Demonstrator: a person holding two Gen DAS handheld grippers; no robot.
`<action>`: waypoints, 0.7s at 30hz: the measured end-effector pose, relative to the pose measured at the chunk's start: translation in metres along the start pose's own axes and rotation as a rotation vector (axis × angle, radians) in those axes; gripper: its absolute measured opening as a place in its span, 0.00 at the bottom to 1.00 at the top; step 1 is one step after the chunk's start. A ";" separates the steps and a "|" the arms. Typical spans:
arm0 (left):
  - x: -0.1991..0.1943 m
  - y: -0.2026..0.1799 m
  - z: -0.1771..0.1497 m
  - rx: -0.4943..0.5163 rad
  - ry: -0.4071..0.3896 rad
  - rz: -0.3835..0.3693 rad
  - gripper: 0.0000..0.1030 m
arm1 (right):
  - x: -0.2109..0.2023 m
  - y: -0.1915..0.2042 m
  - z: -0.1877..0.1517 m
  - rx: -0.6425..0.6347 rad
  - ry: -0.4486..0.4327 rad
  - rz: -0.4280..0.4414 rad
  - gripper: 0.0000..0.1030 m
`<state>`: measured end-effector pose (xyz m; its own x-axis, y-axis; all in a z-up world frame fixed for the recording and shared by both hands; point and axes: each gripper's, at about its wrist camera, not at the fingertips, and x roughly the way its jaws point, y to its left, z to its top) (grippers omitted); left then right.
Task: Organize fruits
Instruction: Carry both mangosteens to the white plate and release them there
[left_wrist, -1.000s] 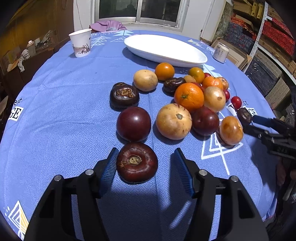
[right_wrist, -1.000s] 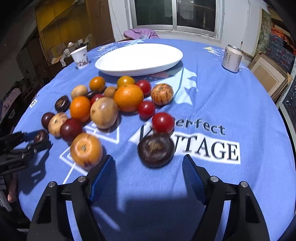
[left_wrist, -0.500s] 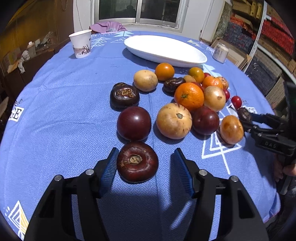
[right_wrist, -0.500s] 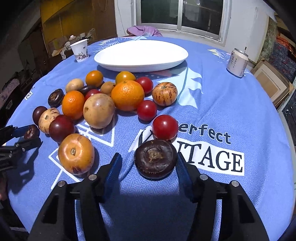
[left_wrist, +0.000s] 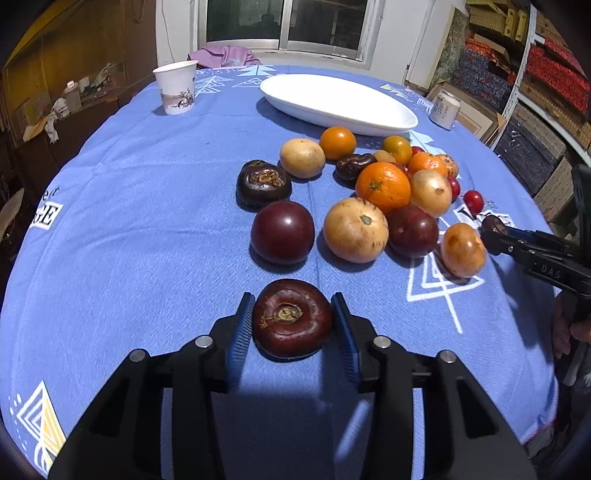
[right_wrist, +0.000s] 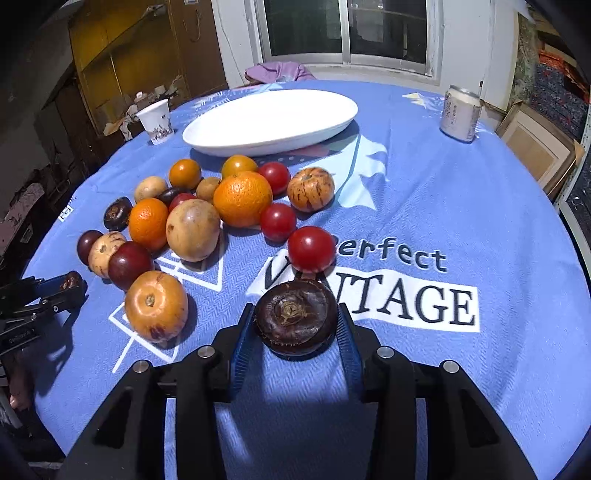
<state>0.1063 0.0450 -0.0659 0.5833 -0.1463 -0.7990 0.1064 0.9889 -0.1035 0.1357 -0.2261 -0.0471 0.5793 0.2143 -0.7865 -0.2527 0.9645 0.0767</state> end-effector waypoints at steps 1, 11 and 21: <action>-0.006 0.000 0.001 0.011 -0.008 0.008 0.40 | -0.009 -0.002 0.003 0.006 -0.026 0.004 0.43; -0.038 -0.032 0.144 0.122 -0.219 0.054 0.41 | -0.077 -0.008 0.148 0.011 -0.332 0.029 0.43; 0.090 -0.027 0.244 0.034 -0.092 0.001 0.41 | 0.090 -0.020 0.208 0.104 -0.127 0.025 0.43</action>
<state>0.3525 -0.0006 0.0093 0.6546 -0.1490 -0.7411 0.1326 0.9878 -0.0816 0.3540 -0.1936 0.0087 0.6689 0.2500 -0.7000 -0.1904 0.9679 0.1638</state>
